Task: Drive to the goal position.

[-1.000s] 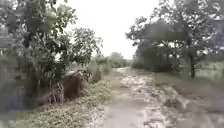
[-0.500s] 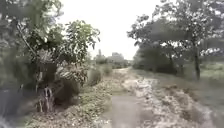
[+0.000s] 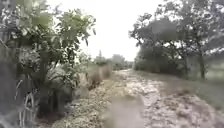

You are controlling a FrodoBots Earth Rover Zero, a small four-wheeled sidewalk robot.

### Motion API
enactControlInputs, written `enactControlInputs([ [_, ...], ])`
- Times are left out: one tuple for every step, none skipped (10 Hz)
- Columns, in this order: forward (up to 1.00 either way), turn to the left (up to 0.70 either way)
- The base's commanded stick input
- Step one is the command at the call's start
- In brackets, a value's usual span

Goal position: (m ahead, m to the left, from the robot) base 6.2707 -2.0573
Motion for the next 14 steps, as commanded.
enactControlInputs([
  [0.7,-0.18],
  [0.7,0.0],
  [0.7,0.0],
  [0.7,0.0],
  [0.7,0.0],
  [0.7,0.0],
  [0.7,0.0],
  [0.7,0.0],
  [0.7,0.0],
  [0.7,0.0],
  [0.7,0.0],
  [0.7,0.0],
  [0.7,0.0],
  [0.7,0.0],
])
